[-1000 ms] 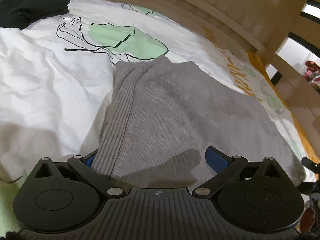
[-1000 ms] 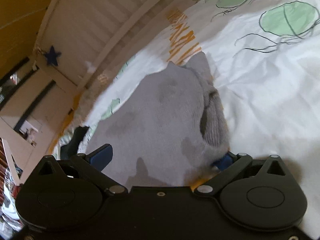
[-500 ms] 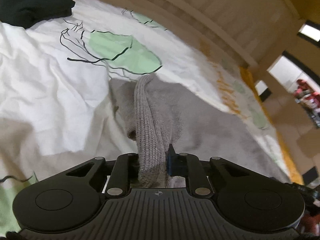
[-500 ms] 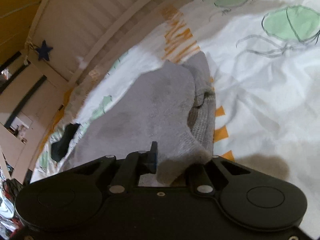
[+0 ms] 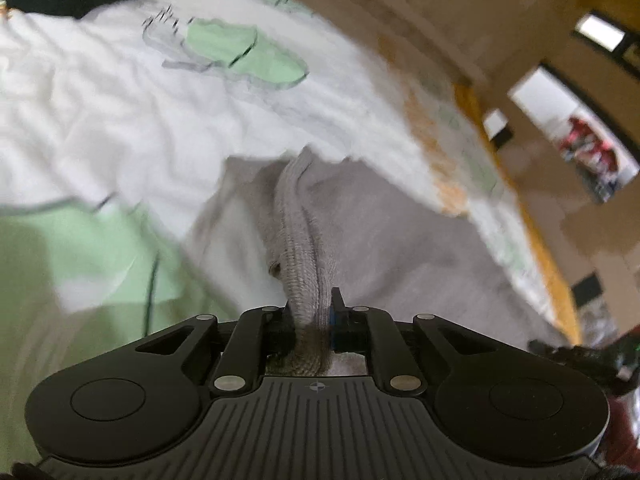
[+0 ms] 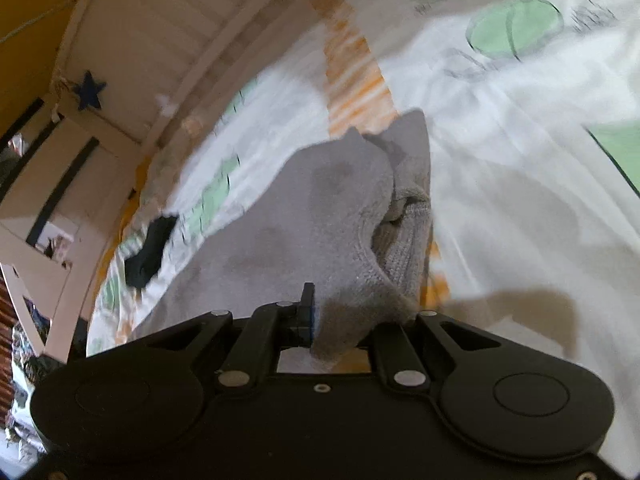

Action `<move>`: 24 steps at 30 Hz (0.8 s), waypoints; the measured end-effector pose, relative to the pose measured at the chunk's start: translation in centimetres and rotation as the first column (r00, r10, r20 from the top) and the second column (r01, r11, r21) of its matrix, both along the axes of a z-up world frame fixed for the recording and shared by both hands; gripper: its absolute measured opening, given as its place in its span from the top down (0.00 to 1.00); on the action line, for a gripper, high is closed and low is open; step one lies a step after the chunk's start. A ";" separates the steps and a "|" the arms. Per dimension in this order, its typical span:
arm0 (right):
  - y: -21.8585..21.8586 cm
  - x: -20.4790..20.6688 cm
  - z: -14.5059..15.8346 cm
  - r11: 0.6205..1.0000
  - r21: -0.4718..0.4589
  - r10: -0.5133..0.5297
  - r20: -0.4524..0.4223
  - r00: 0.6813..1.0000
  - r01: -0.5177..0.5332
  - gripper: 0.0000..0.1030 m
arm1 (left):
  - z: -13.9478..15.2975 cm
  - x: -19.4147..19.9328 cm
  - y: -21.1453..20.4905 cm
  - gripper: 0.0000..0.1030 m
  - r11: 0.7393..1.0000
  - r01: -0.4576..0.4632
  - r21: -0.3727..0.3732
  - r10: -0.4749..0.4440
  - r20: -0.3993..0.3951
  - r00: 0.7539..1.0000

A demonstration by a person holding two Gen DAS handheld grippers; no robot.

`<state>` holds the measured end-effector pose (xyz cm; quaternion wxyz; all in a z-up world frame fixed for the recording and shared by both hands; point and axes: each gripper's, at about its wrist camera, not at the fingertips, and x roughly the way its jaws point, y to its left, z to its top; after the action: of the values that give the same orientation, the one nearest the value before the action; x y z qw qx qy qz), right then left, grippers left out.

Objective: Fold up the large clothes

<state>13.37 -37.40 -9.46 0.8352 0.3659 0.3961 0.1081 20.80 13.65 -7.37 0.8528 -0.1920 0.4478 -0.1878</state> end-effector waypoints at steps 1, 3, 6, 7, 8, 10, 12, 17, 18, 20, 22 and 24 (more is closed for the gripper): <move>0.1 -0.5 -0.2 1.000 -0.010 0.011 -0.029 1.000 -0.012 0.87 | -0.3 -0.2 -0.1 0.88 0.999 0.003 0.050 -0.002 -0.014 1.000; 0.1 -0.7 -1.0 0.999 -0.035 0.037 -0.101 0.994 -0.041 0.82 | -0.7 -0.2 -0.5 0.81 0.987 -0.023 0.161 0.029 -0.032 0.999; -0.1 -0.9 -1.9 0.997 -0.082 0.001 -0.160 0.987 -0.014 0.76 | -0.1 -0.1 -0.7 0.81 0.978 -0.057 0.202 0.058 -0.002 0.998; -0.4 -1.0 -1.7 0.997 -0.072 -0.014 -0.162 0.987 0.002 0.73 | 0.5 -0.4 -0.9 0.79 0.971 -0.073 0.228 0.069 0.028 0.997; -0.5 -1.1 -1.4 0.997 -0.078 -0.030 -0.162 0.986 0.017 0.65 | 1.1 -0.9 -1.0 0.79 0.966 -0.085 0.244 0.071 0.063 0.995; -0.7 -1.6 -0.3 0.993 -0.116 -0.042 -0.134 0.990 0.026 0.49 | 2.6 -2.0 -1.2 0.75 0.958 -0.113 0.264 0.077 0.142 0.987; -0.7 -2.0 1.0 0.983 -0.180 -0.054 -0.083 0.995 0.038 0.32 | 4.1 -2.7 -1.7 0.65 0.955 -0.127 0.267 0.070 0.212 0.975; -0.1 -1.8 3.9 0.940 -0.333 -0.059 0.067 0.996 0.078 0.23 | 6.0 -2.2 -5.4 0.35 0.958 -0.078 0.275 -0.017 0.327 0.945; 0.4 -1.3 4.2 0.930 -0.360 -0.046 0.089 0.995 0.075 0.21 | 6.0 -1.7 -6.5 0.34 0.958 -0.060 0.280 -0.039 0.334 0.942; 1.7 -0.3 4.6 0.917 -0.394 -0.012 0.132 0.991 0.063 0.21 | 5.4 -0.7 -8.6 0.34 0.962 -0.021 0.274 -0.073 0.329 0.942; 3.3 0.6 4.6 0.902 -0.429 0.030 0.163 0.986 0.043 0.20 | 4.8 0.7 -11.0 0.34 0.966 0.021 0.258 -0.103 0.309 0.945; 4.8 1.8 4.4 0.888 -0.459 0.069 0.183 0.981 0.023 0.17 | 4.1 1.5 -13.0 0.34 0.965 0.051 0.258 -0.129 0.295 0.947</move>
<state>15.19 -32.60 -5.04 0.9311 0.1411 0.3315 0.0566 22.32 0.62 -3.28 0.9200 -0.0315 0.3370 -0.1975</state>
